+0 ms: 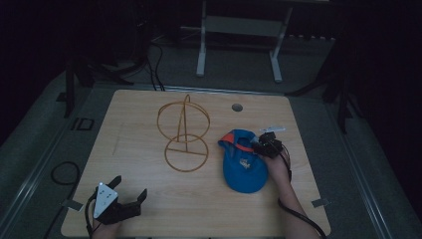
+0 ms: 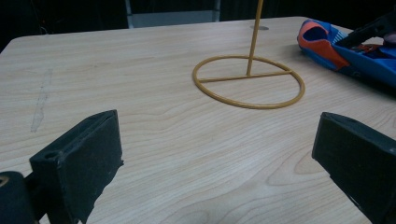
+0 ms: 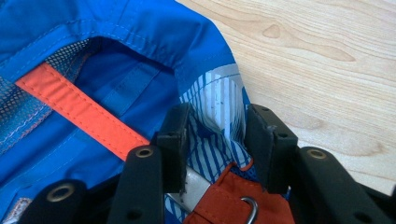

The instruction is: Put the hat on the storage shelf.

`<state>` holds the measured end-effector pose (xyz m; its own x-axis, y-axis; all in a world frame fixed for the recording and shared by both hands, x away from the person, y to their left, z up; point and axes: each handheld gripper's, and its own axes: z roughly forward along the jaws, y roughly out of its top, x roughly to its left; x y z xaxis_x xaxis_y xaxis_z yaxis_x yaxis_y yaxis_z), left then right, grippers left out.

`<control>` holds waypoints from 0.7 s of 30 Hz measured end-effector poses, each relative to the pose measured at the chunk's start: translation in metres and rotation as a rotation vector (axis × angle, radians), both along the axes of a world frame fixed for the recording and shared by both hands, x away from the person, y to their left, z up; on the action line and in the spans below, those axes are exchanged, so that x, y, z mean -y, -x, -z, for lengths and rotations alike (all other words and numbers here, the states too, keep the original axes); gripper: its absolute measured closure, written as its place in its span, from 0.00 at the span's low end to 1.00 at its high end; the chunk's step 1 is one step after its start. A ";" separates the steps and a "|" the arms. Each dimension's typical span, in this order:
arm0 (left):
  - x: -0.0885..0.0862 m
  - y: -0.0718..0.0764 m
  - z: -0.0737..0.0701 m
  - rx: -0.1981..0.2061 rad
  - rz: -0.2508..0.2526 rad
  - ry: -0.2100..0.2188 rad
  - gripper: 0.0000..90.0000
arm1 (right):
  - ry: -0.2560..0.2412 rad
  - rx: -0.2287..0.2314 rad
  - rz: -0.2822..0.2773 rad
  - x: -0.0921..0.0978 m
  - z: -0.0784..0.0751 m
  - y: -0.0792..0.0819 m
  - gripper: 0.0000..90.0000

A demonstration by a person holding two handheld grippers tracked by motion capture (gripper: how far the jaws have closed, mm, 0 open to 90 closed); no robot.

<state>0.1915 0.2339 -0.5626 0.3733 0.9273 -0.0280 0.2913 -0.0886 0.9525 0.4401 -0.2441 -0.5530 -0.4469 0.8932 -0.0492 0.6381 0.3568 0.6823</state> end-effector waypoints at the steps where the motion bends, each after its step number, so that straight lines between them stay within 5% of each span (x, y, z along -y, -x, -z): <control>1: 0.000 0.000 0.000 -0.001 0.001 -0.001 0.02 | -0.003 -0.002 -0.008 0.000 0.000 0.000 0.72; 8: 0.000 -0.001 0.001 -0.003 -0.004 -0.008 0.02 | -0.011 0.009 -0.056 -0.004 0.001 0.004 0.94; 15: -0.001 0.000 0.000 -0.008 -0.011 0.003 0.02 | -0.019 0.030 -0.032 -0.003 -0.005 0.006 0.97; 21: -0.001 -0.001 0.000 -0.014 -0.017 0.005 0.02 | -0.050 0.081 -0.055 0.002 -0.030 0.013 0.97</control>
